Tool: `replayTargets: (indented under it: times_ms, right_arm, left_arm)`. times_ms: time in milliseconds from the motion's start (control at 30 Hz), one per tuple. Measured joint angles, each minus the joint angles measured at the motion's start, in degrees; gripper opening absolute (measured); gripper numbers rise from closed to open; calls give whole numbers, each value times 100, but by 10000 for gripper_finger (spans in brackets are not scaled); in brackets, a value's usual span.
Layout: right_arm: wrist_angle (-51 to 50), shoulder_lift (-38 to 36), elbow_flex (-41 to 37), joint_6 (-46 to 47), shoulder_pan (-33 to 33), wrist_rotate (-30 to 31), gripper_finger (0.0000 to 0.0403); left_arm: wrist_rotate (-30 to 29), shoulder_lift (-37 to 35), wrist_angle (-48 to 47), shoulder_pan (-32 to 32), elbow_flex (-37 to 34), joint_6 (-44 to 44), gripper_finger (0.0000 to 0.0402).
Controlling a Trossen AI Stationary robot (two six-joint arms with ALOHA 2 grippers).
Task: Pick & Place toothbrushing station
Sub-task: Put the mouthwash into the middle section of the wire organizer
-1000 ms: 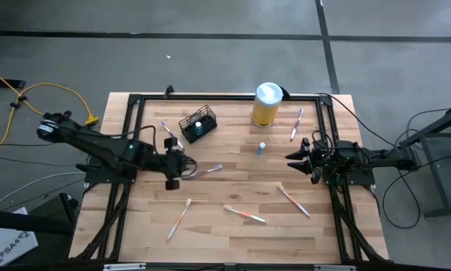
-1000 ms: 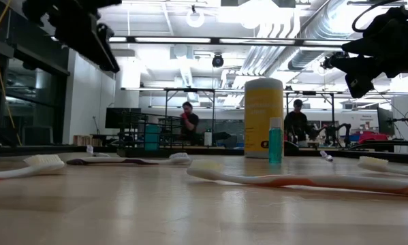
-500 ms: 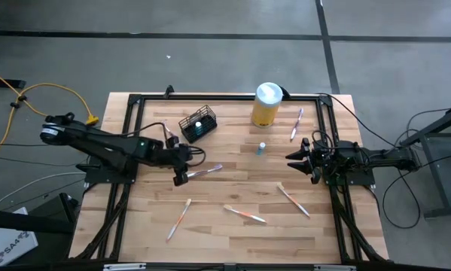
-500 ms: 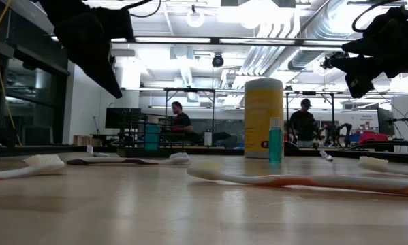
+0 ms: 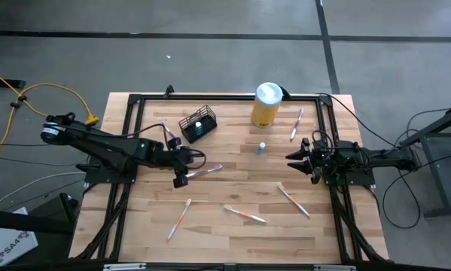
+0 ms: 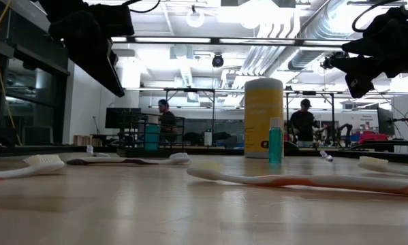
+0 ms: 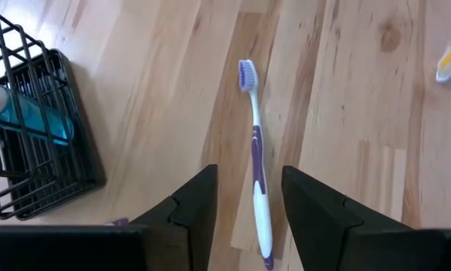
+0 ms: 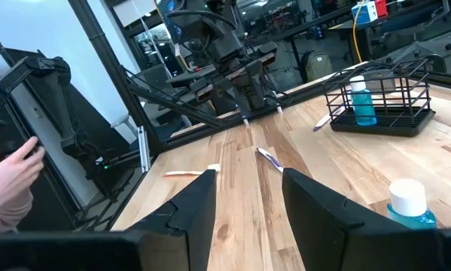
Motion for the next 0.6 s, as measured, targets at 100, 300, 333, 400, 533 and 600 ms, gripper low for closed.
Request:
replayTargets:
  times_ms: [100, 300, 333, 400, 533, 600]
  right_arm:
    - [2, 1, -1, 0, -1, -1, 145]
    - [0, 0, -2, -2, -1, 1, 145]
    - [1, 0, 0, 0, 0, -2, 145]
    - [0, 1, 0, 0, 0, 0, 145]
    - [2, 0, 0, 0, 1, 1, 145]
    - [2, 2, -2, 0, 0, 0, 145]
  left_arm:
    - [0, 0, 89, 0, 0, -4, 142]
    - [0, 2, 146, 0, 0, -7, 142]
    - [0, 2, 147, 0, 0, -7, 142]
    - [0, 2, 146, 0, 0, -9, 142]
    - [0, 2, 147, 0, 0, -13, 142]
    - [0, 2, 147, 0, 0, -23, 142]
